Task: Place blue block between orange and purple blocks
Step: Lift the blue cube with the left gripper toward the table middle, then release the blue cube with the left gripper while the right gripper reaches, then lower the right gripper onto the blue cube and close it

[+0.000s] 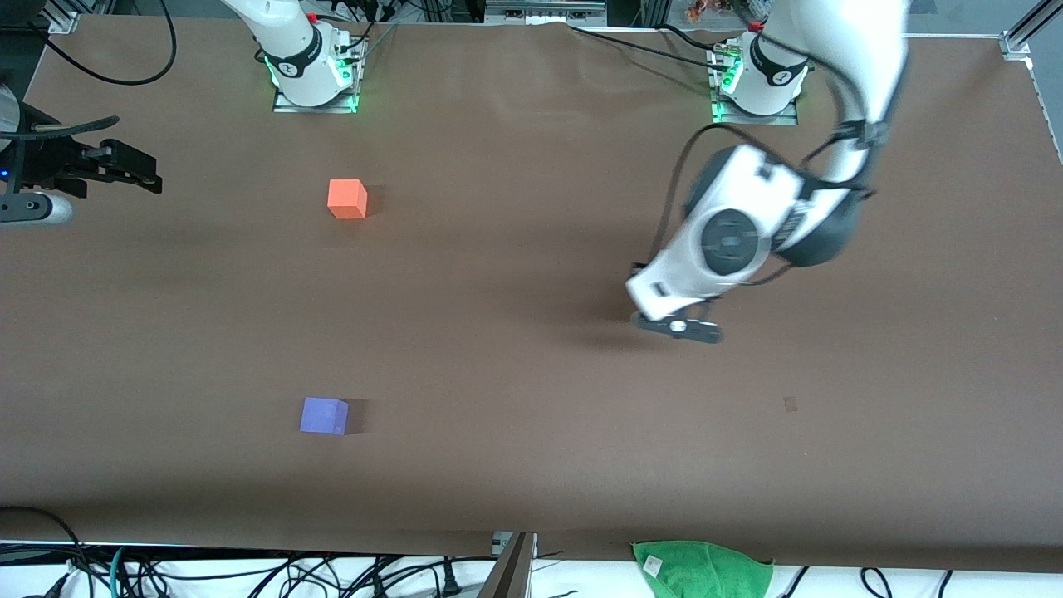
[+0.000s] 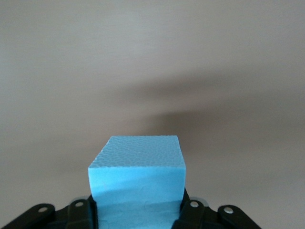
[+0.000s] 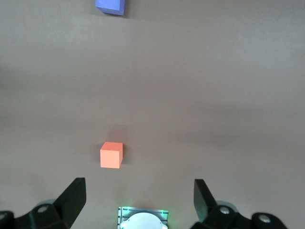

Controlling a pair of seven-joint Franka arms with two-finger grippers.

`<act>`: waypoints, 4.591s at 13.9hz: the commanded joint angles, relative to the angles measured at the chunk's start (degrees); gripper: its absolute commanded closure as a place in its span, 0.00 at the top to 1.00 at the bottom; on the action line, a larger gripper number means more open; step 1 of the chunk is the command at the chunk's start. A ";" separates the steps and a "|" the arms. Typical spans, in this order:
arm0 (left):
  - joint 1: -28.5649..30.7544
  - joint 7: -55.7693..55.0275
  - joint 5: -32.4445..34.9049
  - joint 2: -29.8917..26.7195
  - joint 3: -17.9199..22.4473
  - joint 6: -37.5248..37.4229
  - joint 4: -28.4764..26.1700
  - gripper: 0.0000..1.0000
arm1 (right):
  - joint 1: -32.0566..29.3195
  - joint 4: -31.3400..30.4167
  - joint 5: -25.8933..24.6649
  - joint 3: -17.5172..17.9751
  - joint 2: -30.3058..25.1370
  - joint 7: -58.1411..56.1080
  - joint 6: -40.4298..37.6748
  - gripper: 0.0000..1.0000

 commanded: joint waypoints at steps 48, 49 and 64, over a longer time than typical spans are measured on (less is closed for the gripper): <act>18.94 24.57 0.29 -31.96 8.28 -17.37 -10.46 1.00 | 41.94 1.44 -6.58 0.02 38.59 75.59 61.98 1.00; 18.86 24.57 0.20 -31.96 8.19 -17.28 -10.28 1.00 | 42.03 1.44 -6.67 0.02 39.29 76.30 64.17 1.00; 18.77 24.22 0.29 -32.05 7.93 -17.28 -10.28 1.00 | 46.60 5.39 -9.83 -3.41 46.15 76.57 67.18 1.00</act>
